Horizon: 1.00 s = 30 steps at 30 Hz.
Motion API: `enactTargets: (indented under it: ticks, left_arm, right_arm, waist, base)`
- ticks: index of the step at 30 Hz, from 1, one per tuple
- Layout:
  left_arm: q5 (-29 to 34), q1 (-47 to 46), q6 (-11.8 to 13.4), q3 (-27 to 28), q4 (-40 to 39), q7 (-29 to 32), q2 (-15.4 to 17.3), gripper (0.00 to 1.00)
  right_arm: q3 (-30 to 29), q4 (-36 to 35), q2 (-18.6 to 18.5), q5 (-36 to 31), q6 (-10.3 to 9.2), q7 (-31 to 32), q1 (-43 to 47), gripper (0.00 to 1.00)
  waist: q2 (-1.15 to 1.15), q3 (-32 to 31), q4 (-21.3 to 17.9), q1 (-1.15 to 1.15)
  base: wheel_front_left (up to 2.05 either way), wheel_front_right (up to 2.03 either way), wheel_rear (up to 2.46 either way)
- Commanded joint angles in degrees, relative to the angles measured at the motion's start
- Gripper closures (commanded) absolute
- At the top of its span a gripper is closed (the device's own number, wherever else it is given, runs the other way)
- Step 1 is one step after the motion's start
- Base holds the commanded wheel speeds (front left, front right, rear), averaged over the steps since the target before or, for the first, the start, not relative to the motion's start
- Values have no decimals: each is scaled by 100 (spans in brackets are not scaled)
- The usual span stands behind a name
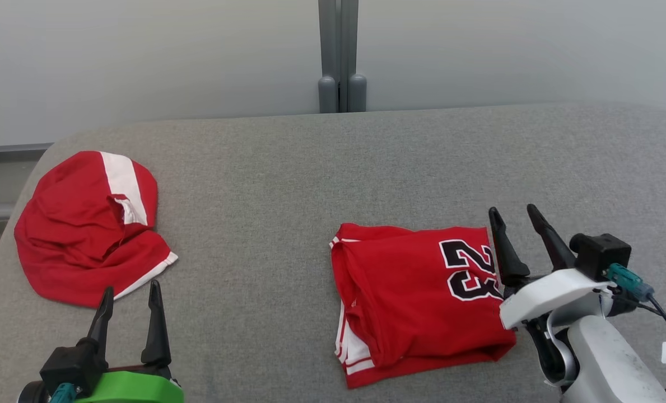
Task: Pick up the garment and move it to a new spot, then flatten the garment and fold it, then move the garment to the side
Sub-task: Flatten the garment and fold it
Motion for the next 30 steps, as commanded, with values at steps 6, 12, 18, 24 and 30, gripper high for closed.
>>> enactTargets:
  ticks: [6, 12, 18, 24, 30]
  left_arm:
    - [-13, 85, -8, -7, -6, -1, 4, 0]
    - [-9, 101, -7, -37, 13, -1, 4, 0]
    - [3, 122, -8, -65, 45, -1, 5, 0]
    - [40, 158, -9, -64, 77, -1, 5, 0]
    - [50, 262, -10, -54, 76, 0, 5, 0]
  right_arm:
    - [-373, -715, -14, -205, -9, -15, 699, 0]
    - [-564, -1182, 51, -333, -9, -15, 1200, 0]
    - [-754, -1556, 184, -450, -9, -15, 1643, 0]
    - [-786, -1806, 261, -576, -9, -16, 1949, 0]
    - [-765, -1916, 341, -662, -9, -16, 2092, 0]
  waist:
    - [0, -66, -148, 0]
    - [0, -91, -232, 0]
    - [0, -131, -232, 0]
    - [0, -205, -216, 0]
    - [0, -277, -188, 0]
  base:
    - [0, 0, 0]
    - [0, 0, 0]
    - [0, 0, 0]
    - [0, 0, 0]
    - [0, 0, 0]
